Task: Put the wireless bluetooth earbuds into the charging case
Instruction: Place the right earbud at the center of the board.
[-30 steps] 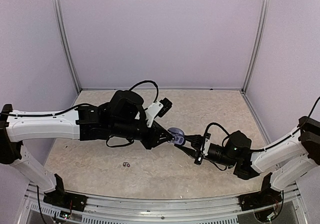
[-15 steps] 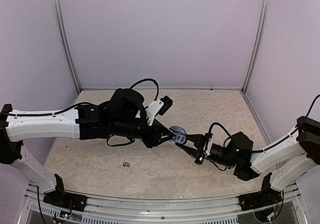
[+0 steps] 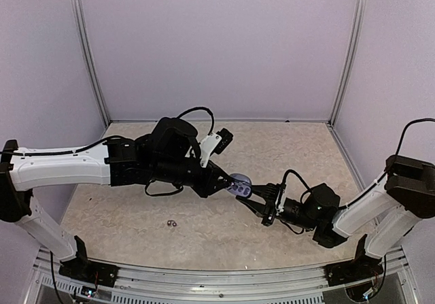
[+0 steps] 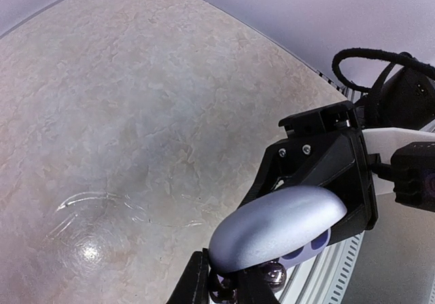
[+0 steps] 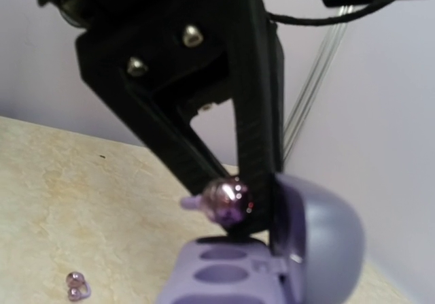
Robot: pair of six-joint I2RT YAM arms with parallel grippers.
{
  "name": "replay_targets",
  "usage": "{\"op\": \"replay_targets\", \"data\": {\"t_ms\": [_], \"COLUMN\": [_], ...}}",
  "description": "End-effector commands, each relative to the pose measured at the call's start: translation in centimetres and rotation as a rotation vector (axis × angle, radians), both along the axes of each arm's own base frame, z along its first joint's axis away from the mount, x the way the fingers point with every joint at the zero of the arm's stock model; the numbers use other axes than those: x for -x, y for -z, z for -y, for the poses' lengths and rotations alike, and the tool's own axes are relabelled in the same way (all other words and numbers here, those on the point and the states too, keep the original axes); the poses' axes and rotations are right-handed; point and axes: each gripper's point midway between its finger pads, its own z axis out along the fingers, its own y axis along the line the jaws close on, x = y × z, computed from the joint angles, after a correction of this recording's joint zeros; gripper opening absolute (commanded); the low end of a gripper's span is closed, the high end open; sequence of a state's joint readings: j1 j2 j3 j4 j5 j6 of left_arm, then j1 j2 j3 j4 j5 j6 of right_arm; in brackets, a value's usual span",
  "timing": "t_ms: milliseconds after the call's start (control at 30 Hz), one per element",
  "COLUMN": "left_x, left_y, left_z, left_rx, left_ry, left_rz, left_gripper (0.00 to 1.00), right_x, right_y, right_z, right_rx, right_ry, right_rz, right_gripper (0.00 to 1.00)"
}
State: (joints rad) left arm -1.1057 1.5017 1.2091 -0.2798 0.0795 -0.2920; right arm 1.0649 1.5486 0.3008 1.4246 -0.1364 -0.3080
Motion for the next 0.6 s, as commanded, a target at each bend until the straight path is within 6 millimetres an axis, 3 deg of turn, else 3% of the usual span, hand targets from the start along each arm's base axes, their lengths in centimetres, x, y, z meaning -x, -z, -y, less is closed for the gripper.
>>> {"op": "replay_targets", "data": {"t_ms": [0,567], "left_x": [-0.2,-0.5], "left_y": [-0.9,-0.7], "left_z": [0.5,1.6], "left_rx": [0.016,0.005], "left_ry": [-0.002,-0.026], "left_rz": [-0.019,-0.063], "left_gripper": [0.15,0.15], "right_x": [-0.8,-1.5], "right_y": [-1.9,-2.3], "right_z": [0.1,0.0], "right_rx": [-0.085,-0.123], "right_ry": [0.053,0.085], "right_rz": [0.014,0.021], "right_gripper": [0.00,0.00]}}
